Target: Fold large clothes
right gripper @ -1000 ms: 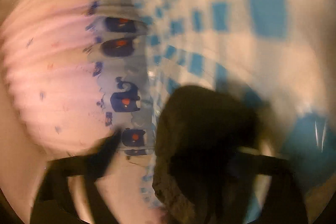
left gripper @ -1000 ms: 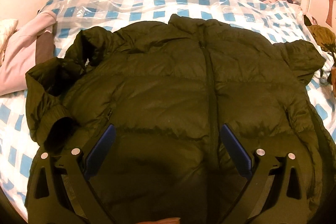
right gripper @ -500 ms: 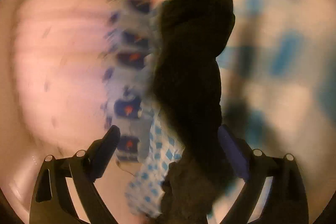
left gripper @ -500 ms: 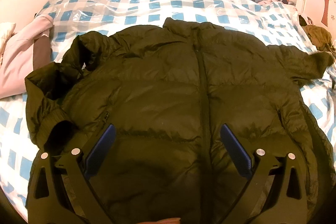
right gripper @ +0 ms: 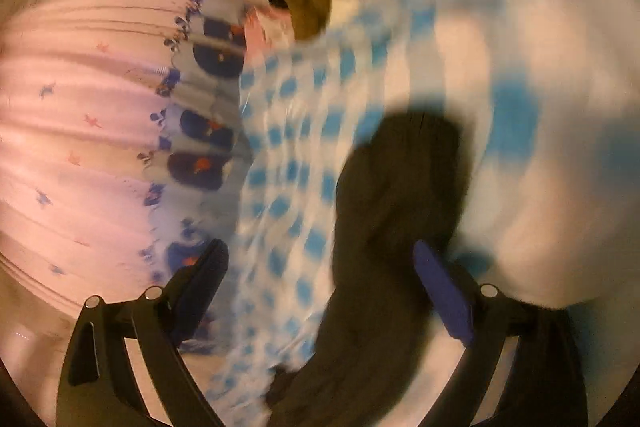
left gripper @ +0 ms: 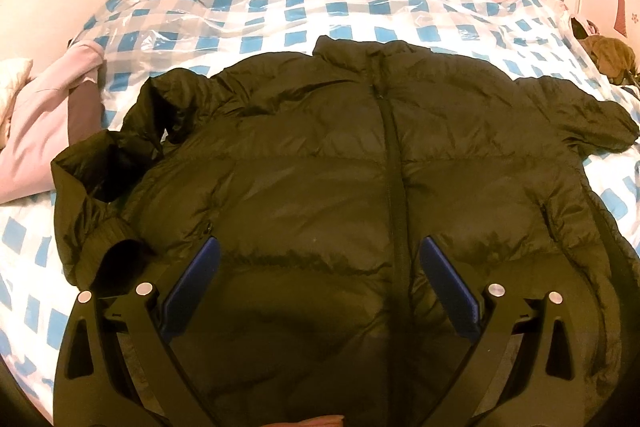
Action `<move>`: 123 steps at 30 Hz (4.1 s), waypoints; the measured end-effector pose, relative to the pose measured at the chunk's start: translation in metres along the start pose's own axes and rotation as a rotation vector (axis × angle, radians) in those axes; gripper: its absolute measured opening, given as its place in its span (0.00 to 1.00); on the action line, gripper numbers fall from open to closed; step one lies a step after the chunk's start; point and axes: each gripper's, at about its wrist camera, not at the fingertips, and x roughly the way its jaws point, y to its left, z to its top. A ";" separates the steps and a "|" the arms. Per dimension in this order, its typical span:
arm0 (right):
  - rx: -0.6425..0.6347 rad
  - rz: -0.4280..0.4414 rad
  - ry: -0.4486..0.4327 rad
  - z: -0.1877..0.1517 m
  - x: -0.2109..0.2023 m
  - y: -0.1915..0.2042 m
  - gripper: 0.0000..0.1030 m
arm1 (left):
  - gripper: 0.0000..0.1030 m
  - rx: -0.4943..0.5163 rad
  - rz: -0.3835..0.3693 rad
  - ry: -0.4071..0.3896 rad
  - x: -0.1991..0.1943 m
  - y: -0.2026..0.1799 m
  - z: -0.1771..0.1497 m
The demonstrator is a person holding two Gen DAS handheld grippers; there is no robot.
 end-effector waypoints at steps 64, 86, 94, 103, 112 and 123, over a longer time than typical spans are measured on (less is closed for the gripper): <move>-0.679 0.381 0.883 -0.525 0.124 0.244 0.86 | 0.93 -0.288 0.005 -0.129 0.003 0.129 0.085; -0.412 0.218 0.754 -0.394 0.141 0.123 0.85 | 0.94 -0.144 0.099 0.311 0.234 0.060 0.145; -0.520 0.061 0.762 -0.391 0.134 0.125 0.82 | 0.94 -0.148 0.058 0.201 0.179 0.072 0.142; -0.921 0.359 1.035 -0.549 0.019 0.222 0.85 | 0.94 -0.362 0.043 -0.009 -0.019 0.237 0.051; -1.294 0.435 1.273 -0.794 -0.006 0.263 0.85 | 0.94 -0.551 0.117 0.061 -0.040 0.359 -0.045; -1.181 0.414 1.488 -0.893 0.031 0.268 0.17 | 0.94 -0.626 0.056 0.057 -0.029 0.377 -0.082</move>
